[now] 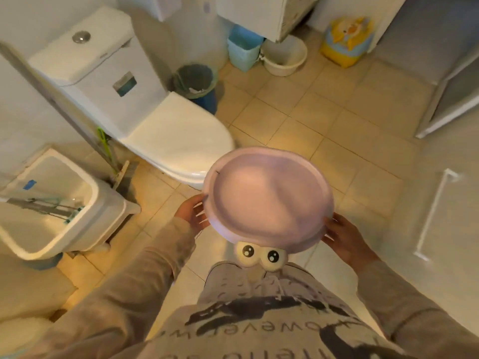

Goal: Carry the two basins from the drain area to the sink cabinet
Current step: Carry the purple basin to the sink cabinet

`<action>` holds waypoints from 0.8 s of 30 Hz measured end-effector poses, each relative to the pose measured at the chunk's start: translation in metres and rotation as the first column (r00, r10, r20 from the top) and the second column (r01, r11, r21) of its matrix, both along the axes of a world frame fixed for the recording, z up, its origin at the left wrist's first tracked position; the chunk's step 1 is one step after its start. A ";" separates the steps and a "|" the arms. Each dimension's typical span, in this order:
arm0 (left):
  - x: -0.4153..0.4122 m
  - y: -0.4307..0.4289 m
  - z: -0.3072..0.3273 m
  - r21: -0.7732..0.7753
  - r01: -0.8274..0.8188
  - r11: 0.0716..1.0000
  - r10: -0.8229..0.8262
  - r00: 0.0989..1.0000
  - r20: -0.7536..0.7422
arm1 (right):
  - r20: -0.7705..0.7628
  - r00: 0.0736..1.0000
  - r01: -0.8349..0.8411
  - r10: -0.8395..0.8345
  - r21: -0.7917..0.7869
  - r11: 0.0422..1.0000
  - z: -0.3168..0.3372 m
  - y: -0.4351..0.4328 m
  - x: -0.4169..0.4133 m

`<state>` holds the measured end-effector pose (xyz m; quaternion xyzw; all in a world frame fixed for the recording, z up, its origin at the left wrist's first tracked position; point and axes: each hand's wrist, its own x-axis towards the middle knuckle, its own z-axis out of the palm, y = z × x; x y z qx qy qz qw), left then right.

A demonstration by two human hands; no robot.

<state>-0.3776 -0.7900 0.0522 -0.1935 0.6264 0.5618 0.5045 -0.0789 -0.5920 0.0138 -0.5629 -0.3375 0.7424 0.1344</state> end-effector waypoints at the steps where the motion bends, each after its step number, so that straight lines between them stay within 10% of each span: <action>1: 0.005 0.019 -0.001 -0.002 0.020 1.000 -0.020 1.000 0.005 | -0.003 1.000 0.023 -0.023 0.001 1.000 -0.001 0.012 0.009; 24: 0.055 0.385 -0.024 -0.016 0.101 0.995 -0.100 0.993 0.068 | -0.039 0.991 0.133 -0.128 0.150 0.980 -0.004 0.329 0.069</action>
